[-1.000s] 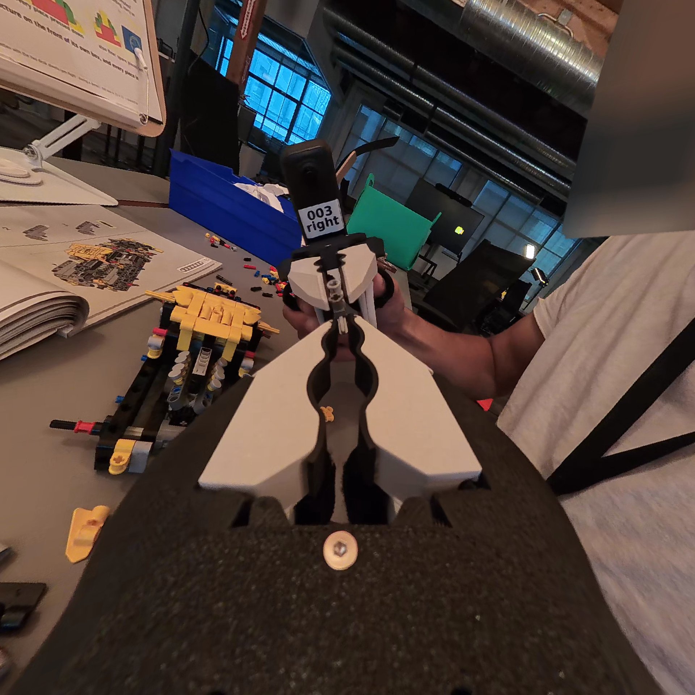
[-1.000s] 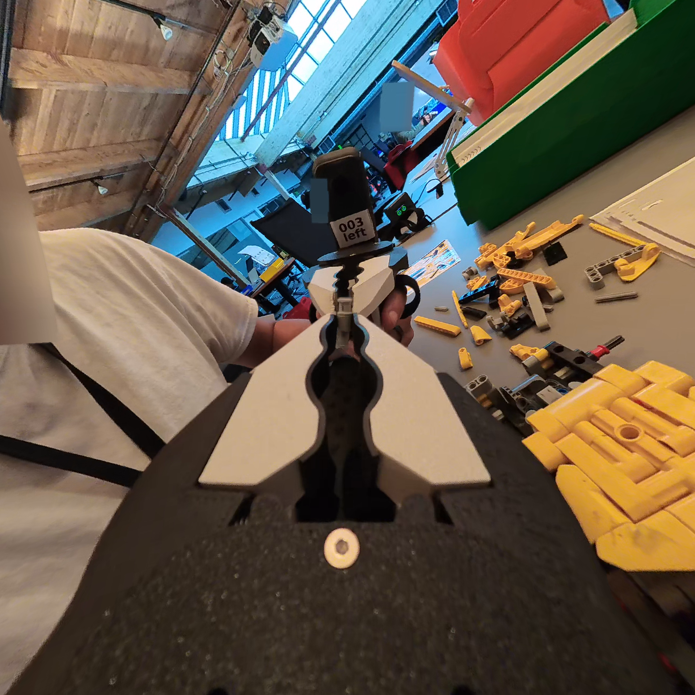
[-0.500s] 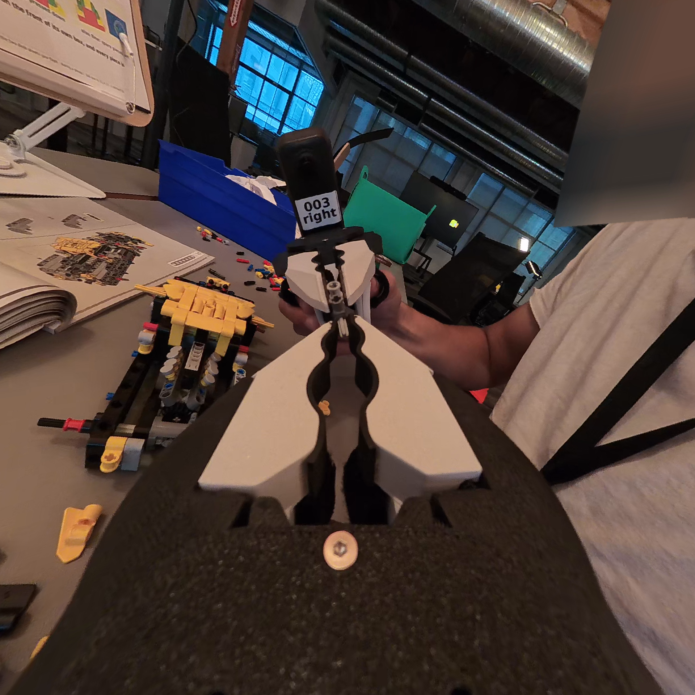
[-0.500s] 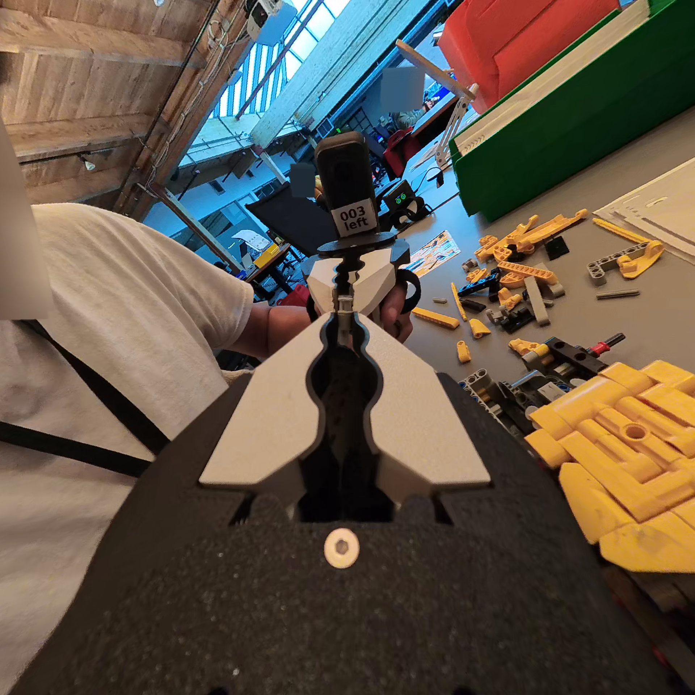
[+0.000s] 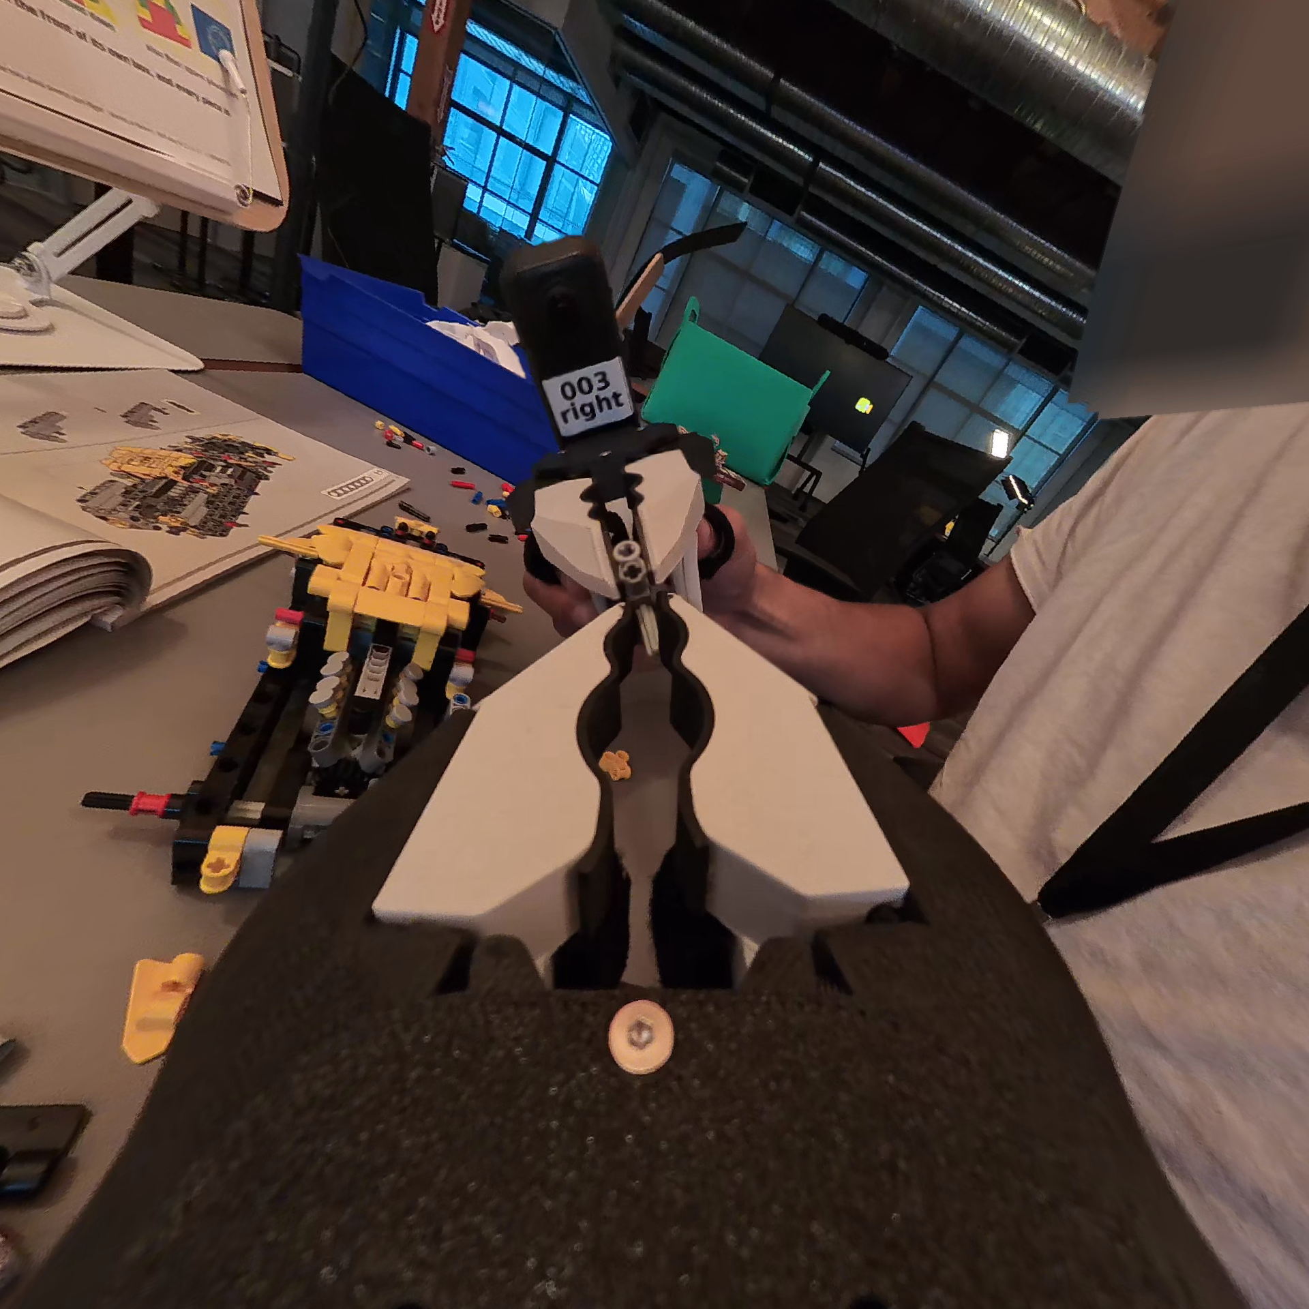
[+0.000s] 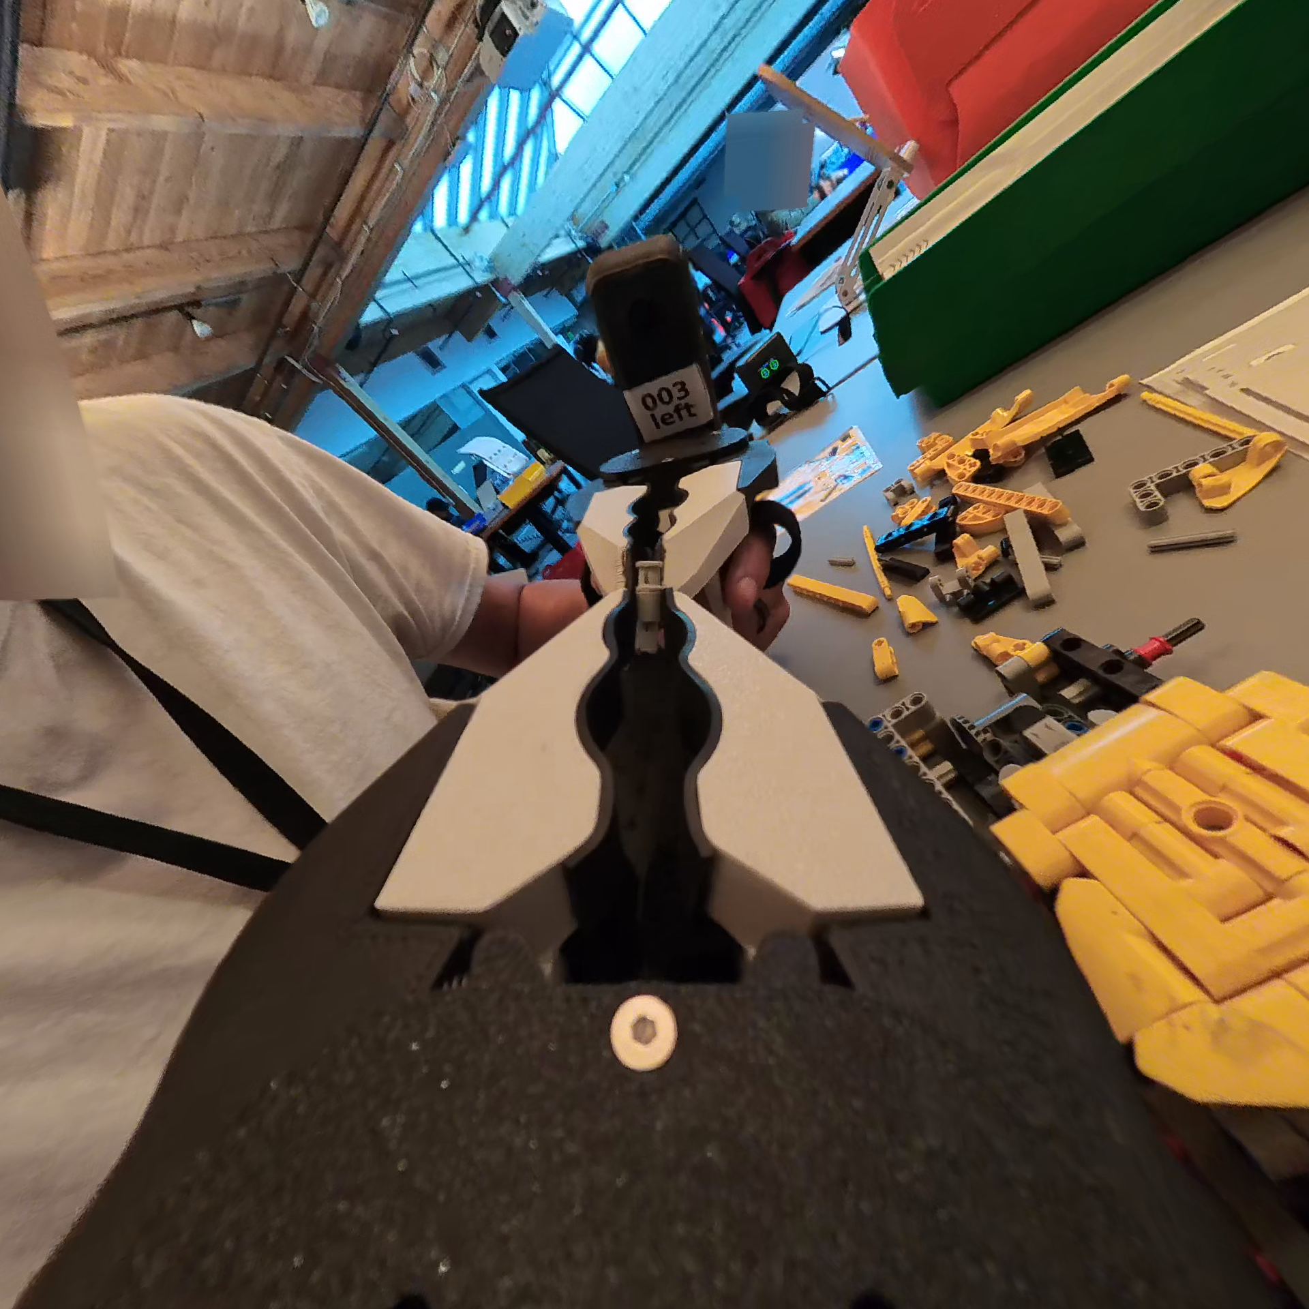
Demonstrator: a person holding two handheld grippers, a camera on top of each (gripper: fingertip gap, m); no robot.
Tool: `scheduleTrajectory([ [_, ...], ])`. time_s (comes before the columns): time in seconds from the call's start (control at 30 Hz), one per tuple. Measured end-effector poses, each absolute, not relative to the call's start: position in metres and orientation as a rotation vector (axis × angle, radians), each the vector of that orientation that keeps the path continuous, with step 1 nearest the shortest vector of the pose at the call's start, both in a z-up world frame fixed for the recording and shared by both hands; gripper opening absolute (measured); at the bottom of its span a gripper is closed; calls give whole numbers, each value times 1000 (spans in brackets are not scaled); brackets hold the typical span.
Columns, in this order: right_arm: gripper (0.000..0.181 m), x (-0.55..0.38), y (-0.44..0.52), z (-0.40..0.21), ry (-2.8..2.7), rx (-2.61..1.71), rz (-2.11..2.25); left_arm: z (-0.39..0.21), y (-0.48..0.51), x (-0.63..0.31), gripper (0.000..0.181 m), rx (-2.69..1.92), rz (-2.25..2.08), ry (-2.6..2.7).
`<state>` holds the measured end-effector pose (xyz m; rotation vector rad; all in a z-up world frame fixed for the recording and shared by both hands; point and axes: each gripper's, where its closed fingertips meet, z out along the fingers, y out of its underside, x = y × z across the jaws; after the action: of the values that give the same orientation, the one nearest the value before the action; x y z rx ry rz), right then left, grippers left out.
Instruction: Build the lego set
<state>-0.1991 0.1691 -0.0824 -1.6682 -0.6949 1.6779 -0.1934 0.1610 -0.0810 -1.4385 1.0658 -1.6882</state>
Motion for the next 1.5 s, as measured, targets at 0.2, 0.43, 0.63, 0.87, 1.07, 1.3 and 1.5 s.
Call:
scheduleTrajectory([
  [0.2, 6, -198, 170, -83, -696, -1668, 1673, -82, 162, -196, 4, -1455, -1707, 1046],
  [0.43, 6, -199, 171, -87, -721, -1679, 1618, -82, 167, -199, 4, -1483, -1736, 1019],
  [0.63, 6, -196, 172, -82, -725, -1668, 1588, -77, 169, -197, 4, -1457, -1742, 998],
  [0.87, 6, -190, 176, -82, -679, -1676, 1623, -78, 172, -199, 2, -1452, -1701, 1001],
  [1.07, 8, -189, 180, -89, -680, -1725, 1559, -83, 174, -199, 0, -1460, -1661, 1032],
  [1.3, 8, -177, 186, -80, -657, -1677, 1513, -85, 177, -201, 0, -1471, -1646, 1028],
  [1.5, 6, -146, 206, -69, -515, -1633, 1450, -91, 202, -207, 0, -1555, -1629, 895],
])
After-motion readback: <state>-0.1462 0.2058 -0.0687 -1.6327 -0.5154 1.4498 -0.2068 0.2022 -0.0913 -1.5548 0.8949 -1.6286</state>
